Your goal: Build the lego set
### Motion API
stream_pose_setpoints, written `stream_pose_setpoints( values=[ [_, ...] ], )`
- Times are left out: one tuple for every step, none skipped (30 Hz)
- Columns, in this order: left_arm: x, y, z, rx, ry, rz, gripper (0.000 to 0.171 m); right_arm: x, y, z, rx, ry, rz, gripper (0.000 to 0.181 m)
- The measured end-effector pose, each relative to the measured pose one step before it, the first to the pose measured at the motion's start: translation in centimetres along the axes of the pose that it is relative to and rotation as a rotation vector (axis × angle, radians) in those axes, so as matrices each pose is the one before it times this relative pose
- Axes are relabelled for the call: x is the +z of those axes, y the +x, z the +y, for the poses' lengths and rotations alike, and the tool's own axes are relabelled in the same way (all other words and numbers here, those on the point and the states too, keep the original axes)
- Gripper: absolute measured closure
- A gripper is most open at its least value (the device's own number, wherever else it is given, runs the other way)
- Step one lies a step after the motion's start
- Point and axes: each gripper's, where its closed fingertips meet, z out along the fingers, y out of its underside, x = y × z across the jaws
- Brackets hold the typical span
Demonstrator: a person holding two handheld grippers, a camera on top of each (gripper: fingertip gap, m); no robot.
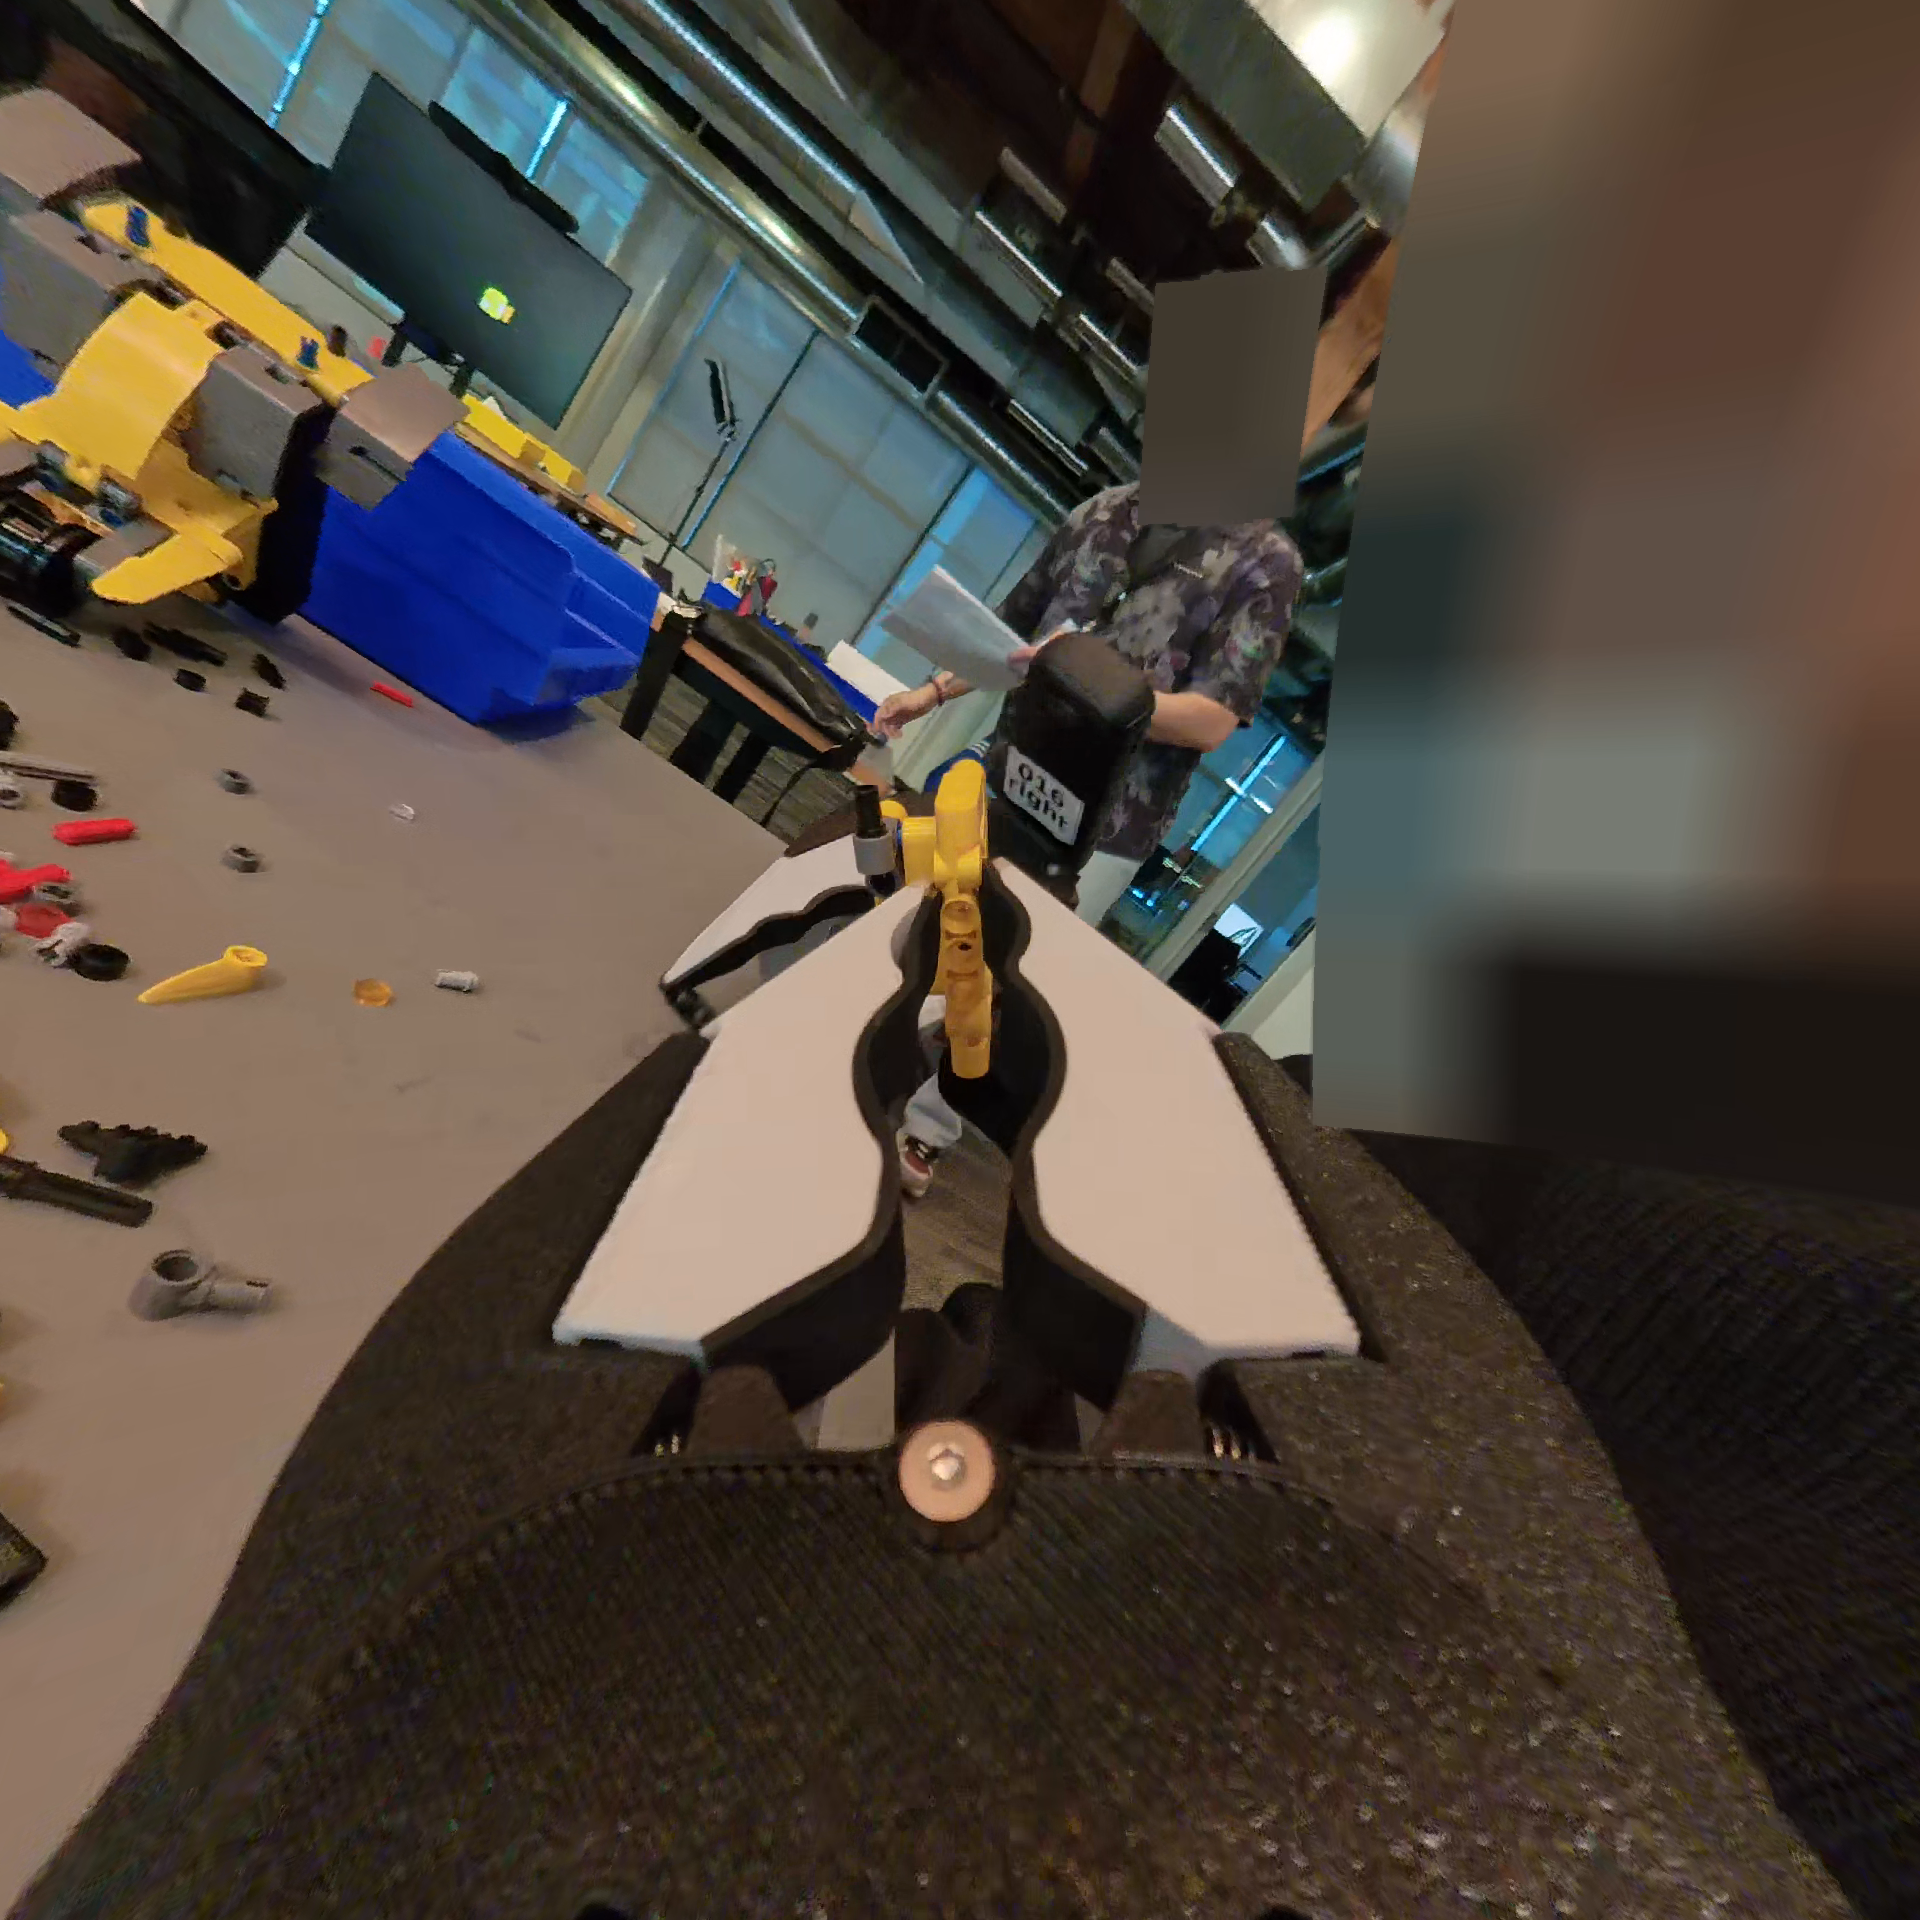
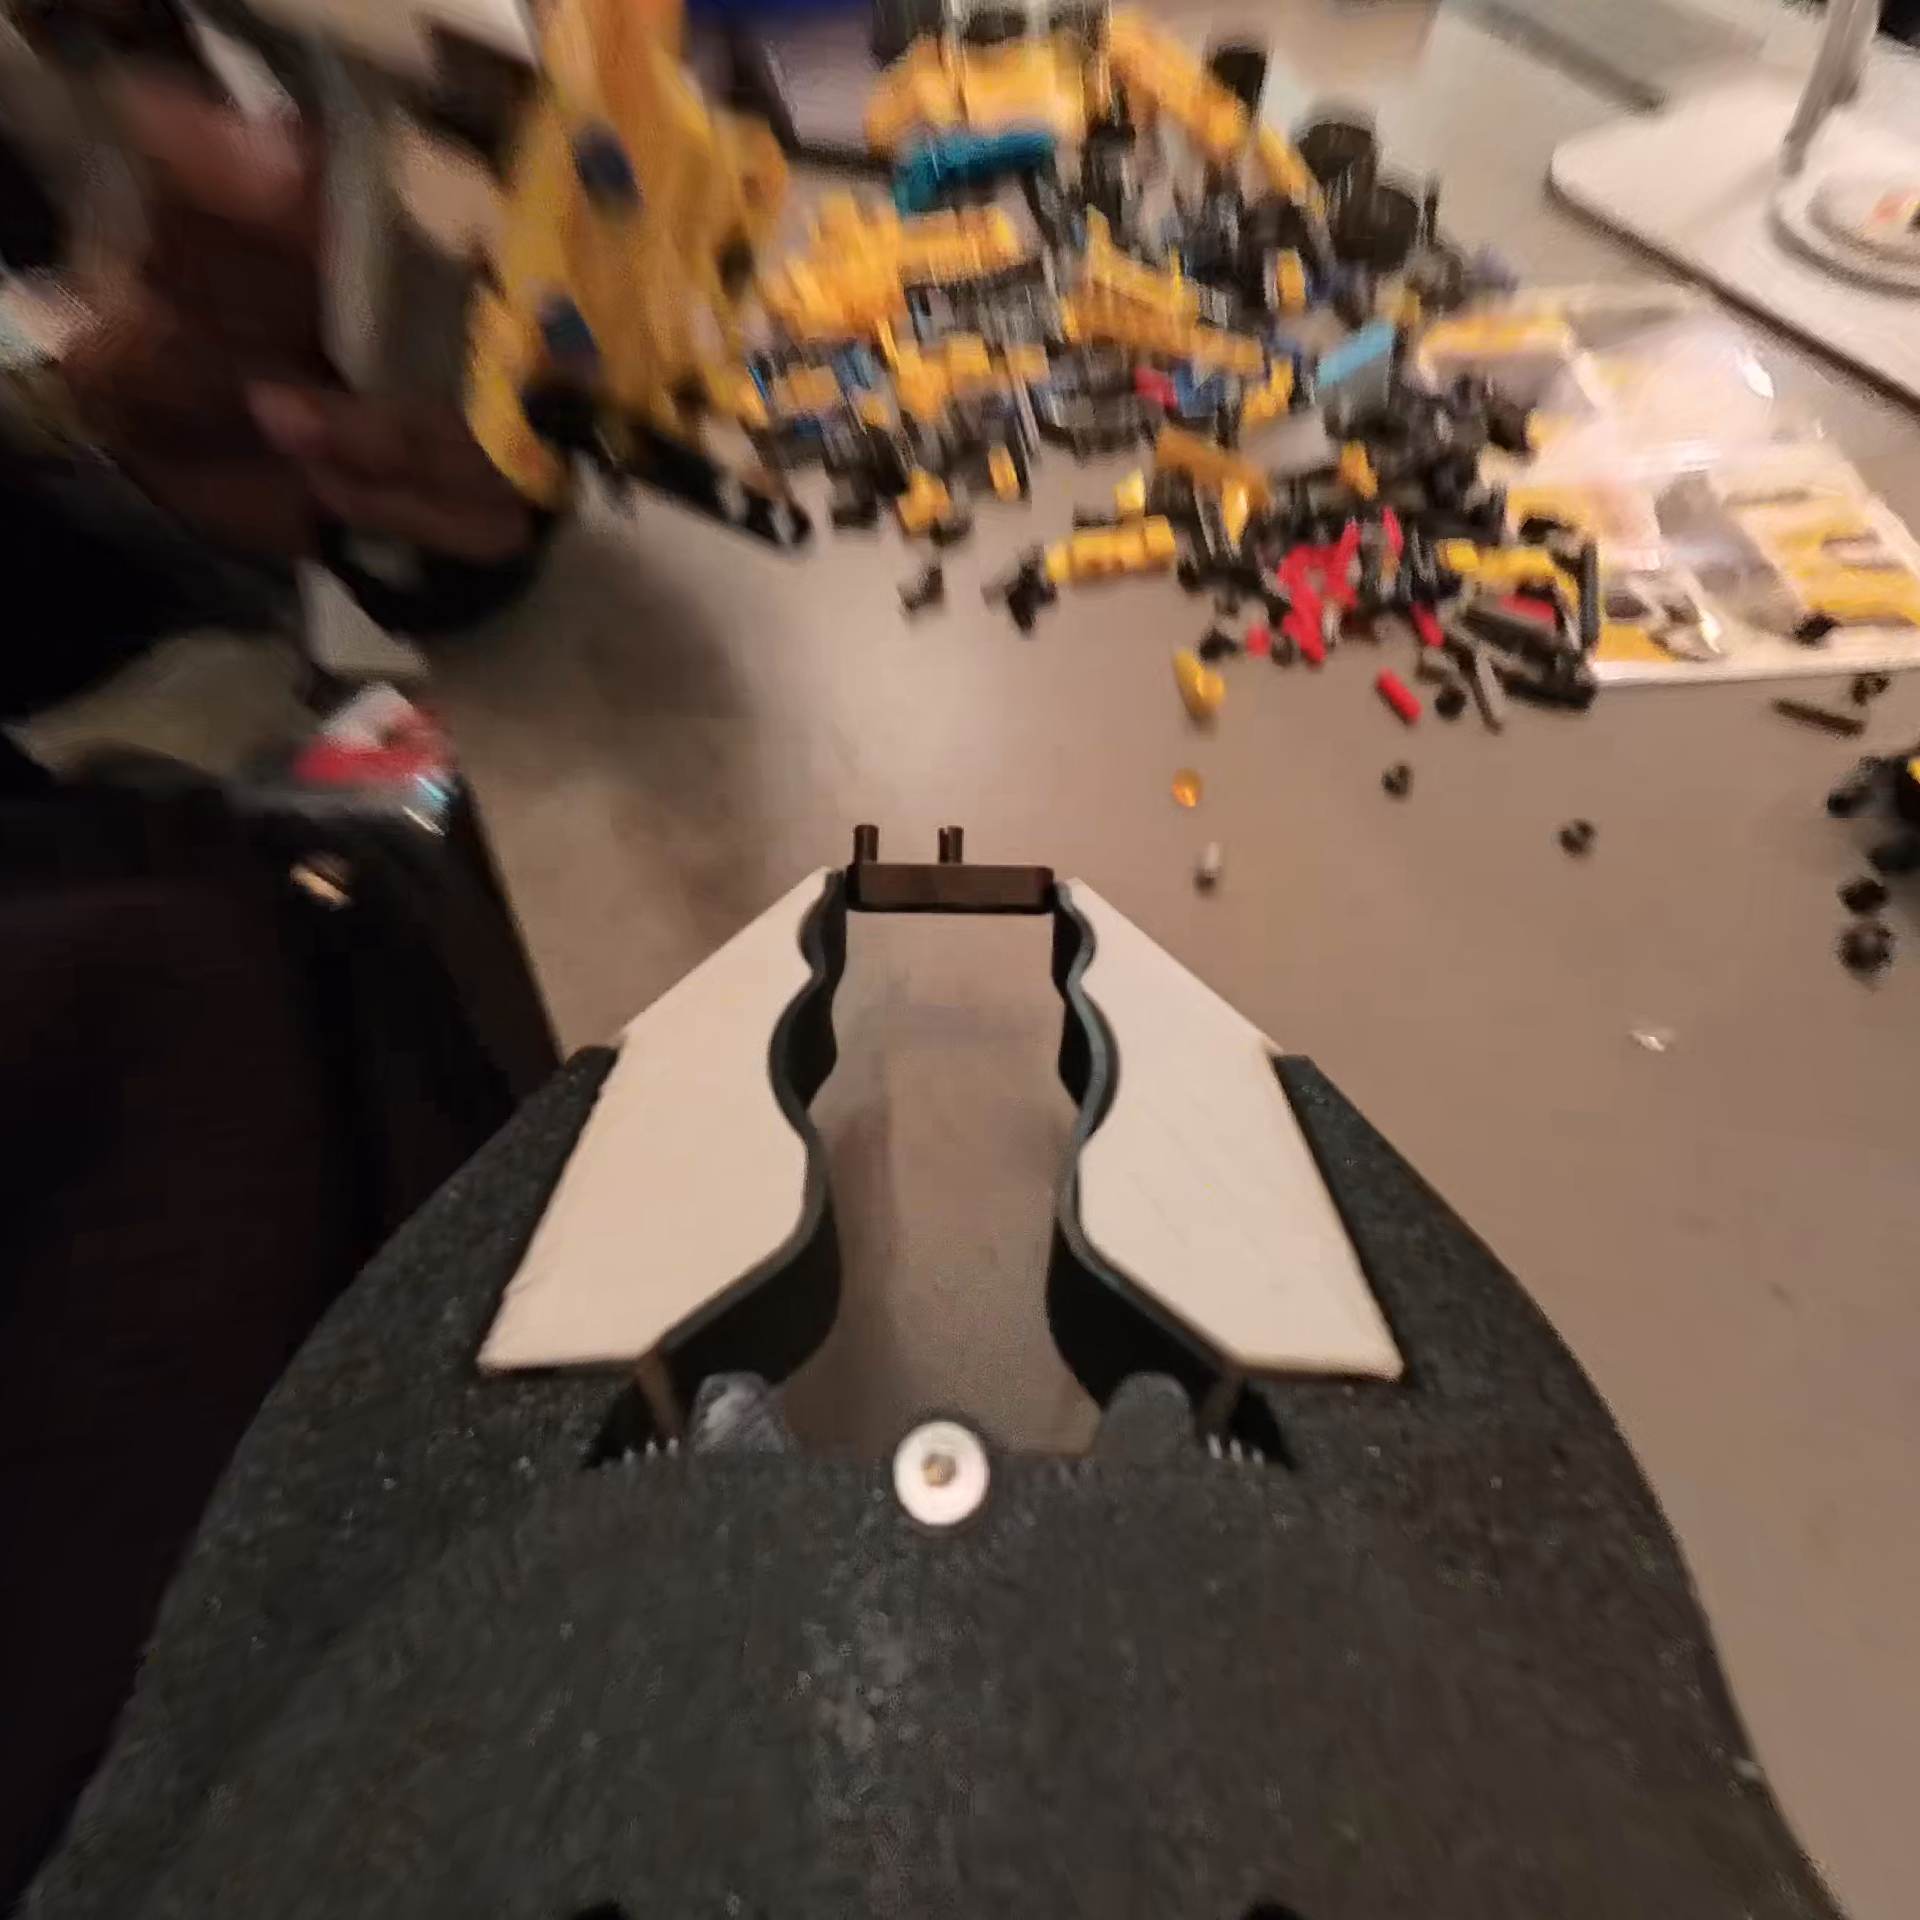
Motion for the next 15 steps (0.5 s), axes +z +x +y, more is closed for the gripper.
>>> stream_pose_setpoints(
  values=[
    [0.011, 0.056, -0.003, 0.0011, -0.00298, 0.0060, 0.167, -0.498, -0.629, -1.490, 0.0399, 0.0757, -0.0441, 0.143],
    [0.048, 0.150, 0.058, 0.0054, -0.00491, 0.0087, 0.167, -0.520, -0.576, -1.474, 0.0418, 0.0687, -0.0452, 0.143],
    [0.070, 0.176, 0.123, 0.0030, -0.00825, 0.0103, 0.167, -0.485, -0.468, -1.340, 0.0394, 0.0544, -0.0404, 0.143],
    [0.092, 0.201, 0.149, 0.0028, -0.00924, 0.0117, 0.167, -0.388, -0.420, -1.042, 0.0399, 0.0310, -0.0406, 0.143],
    [0.079, 0.184, 0.143, 0.0033, -0.00959, 0.0103, 0.167, -0.304, -0.414, -0.781, 0.0396, 0.0146, -0.0402, 0.143],
    [0.067, 0.087, 0.117, 0.0033, -0.00896, 0.0030, 0.167, -0.258, -0.395, -0.627, 0.0362, 0.0087, -0.0346, 0.144],
    [0.060, 0.084, 0.090, 0.0035, -0.00733, 0.0039, 0.167, -0.203, -0.382, -0.408, 0.0324, -0.0012, -0.0302, 0.143],
    [0.059, 0.106, 0.095, 0.0033, -0.00718, 0.0058, 0.167, -0.146, -0.361, -0.225, 0.0248, -0.0091, -0.0238, 0.144],
    [0.052, 0.087, 0.085, 0.0034, -0.00743, 0.0043, 0.167, -0.108, -0.274, -0.086, 0.0162, -0.0126, -0.0151, 0.143],
    [0.070, 0.080, 0.099, 0.0061, -0.00970, 0.0029, 0.167, -0.056, -0.266, 0.040, 0.0130, -0.0175, -0.0142, 0.143],
    [0.059, 0.048, 0.114, 0.0103, -0.01322, -0.0001, 0.167, -0.030, -0.285, 0.093, 0.0127, -0.0174, -0.0176, 0.143],
    [0.075, 0.028, 0.130, 0.0165, -0.01764, -0.0041, 0.167, -0.030, -0.290, 0.101, 0.0128, -0.0135, -0.0200, 0.143],
    [0.076, 0.020, 0.201, 0.0241, -0.02449, -0.0069, 0.167, -0.010, -0.215, 0.165, 0.0118, -0.0130, -0.0190, 0.143],
    [0.091, -0.005, 0.253, 0.0301, -0.03060, -0.0114, 0.167, -0.008, 0.000, 0.257, 0.0075, -0.0137, -0.0088, 0.143],
    [0.106, -0.021, 0.322, 0.0353, -0.03608, -0.0145, 0.167, 0.002, 0.269, 0.378, -0.0002, -0.0163, 0.0069, 0.143]
  ],
)
